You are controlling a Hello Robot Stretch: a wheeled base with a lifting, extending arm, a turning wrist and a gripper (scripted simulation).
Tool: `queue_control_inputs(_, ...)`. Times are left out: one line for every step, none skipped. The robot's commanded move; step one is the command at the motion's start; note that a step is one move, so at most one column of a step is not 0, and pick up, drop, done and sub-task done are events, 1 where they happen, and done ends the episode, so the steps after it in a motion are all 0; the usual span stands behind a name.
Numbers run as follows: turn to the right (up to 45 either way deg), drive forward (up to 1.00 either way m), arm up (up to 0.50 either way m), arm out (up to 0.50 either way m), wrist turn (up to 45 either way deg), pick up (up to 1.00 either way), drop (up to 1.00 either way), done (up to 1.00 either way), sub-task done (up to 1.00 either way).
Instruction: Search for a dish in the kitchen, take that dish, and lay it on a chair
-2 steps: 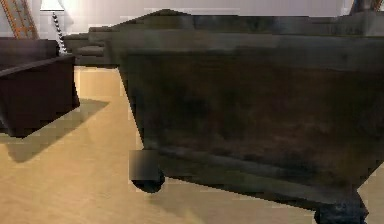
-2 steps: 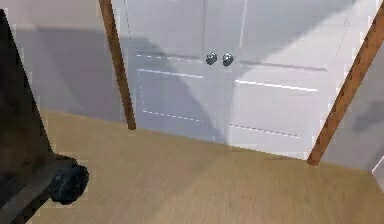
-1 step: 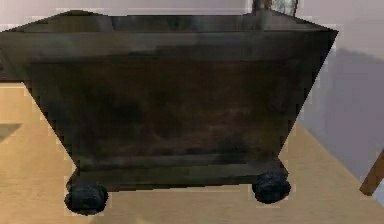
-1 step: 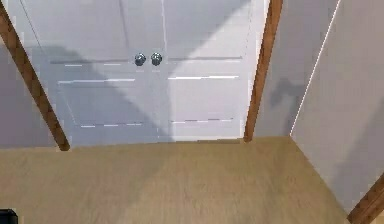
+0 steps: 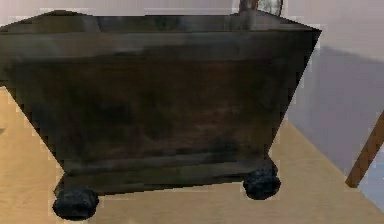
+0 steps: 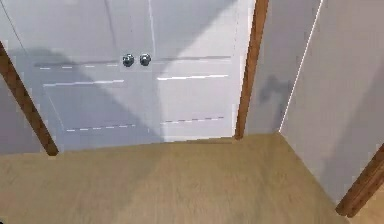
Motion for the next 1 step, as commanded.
queue_control_inputs(0.0,0.25,0.00,0.00,0.0,0.00,0.00,0.00,0.00)
